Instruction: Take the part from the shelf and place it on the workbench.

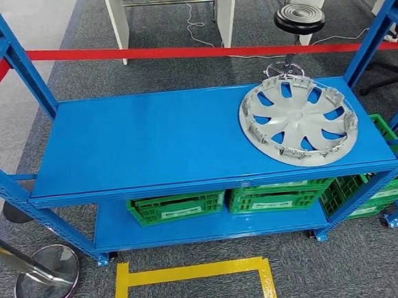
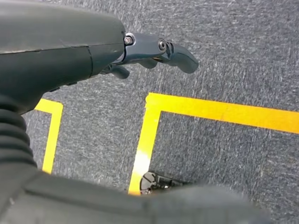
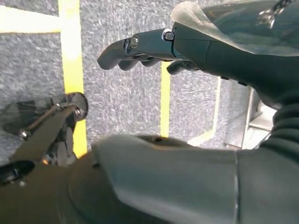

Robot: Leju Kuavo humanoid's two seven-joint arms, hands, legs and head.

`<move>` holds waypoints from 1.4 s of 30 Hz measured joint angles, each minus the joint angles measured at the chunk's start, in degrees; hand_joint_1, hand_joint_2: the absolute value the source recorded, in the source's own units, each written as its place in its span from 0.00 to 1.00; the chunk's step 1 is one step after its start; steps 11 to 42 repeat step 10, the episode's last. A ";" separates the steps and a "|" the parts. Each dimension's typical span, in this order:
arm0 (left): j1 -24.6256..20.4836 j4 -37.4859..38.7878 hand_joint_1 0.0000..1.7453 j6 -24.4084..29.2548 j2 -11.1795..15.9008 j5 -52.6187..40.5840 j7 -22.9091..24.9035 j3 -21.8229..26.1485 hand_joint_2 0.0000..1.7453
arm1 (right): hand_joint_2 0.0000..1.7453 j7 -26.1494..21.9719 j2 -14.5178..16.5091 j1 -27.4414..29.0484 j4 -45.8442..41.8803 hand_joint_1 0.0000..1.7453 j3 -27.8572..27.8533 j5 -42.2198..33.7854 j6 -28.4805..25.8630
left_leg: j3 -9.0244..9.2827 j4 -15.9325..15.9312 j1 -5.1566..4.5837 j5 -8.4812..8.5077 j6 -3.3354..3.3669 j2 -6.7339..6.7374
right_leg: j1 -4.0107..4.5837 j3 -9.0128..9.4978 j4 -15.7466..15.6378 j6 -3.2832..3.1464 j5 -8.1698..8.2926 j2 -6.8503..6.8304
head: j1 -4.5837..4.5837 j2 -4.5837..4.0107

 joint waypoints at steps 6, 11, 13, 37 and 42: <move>1.28 -1.19 0.00 -2.42 1.24 6.78 1.73 -6.24 0.00 | 1.00 -1.41 -1.12 1.37 -1.24 0.00 5.01 -6.29 0.00 | 0.26 -0.28 0.05 0.09 -0.13 0.00 | 0.06 0.11 0.01 -0.02 -0.02 -0.01 | 0.00 0.00; 2.04 -1.92 0.00 -3.90 2.01 10.94 2.78 -10.03 0.00 | 1.00 -2.25 -1.76 2.23 -1.96 0.00 8.03 -10.15 0.00 | 0.35 -0.42 0.05 0.11 -0.16 0.00 | 0.06 0.14 0.01 -0.07 -0.05 -0.01 | 0.00 0.00; 2.04 -1.92 0.00 -3.90 2.01 10.94 2.78 -10.03 0.00 | 1.00 -2.25 -1.76 2.23 -1.96 0.00 8.03 -10.15 0.00 | 0.35 -0.42 0.05 0.11 -0.16 0.00 | 0.06 0.14 0.01 -0.07 -0.05 -0.01 | 0.00 0.00; 2.04 -1.92 0.00 -3.90 2.01 10.94 2.78 -10.03 0.00 | 1.00 -2.25 -1.76 2.23 -1.96 0.00 8.03 -10.15 0.00 | 0.35 -0.42 0.05 0.11 -0.16 0.00 | 0.06 0.14 0.01 -0.07 -0.05 -0.01 | 0.00 0.00; 2.04 -1.92 0.00 -3.90 2.01 10.94 2.78 -10.03 0.00 | 1.00 -2.25 -1.76 2.23 -1.96 0.00 8.03 -10.15 0.00 | 0.35 -0.42 0.05 0.11 -0.16 0.00 | 0.06 0.14 0.01 -0.07 -0.05 -0.01 | 0.00 0.00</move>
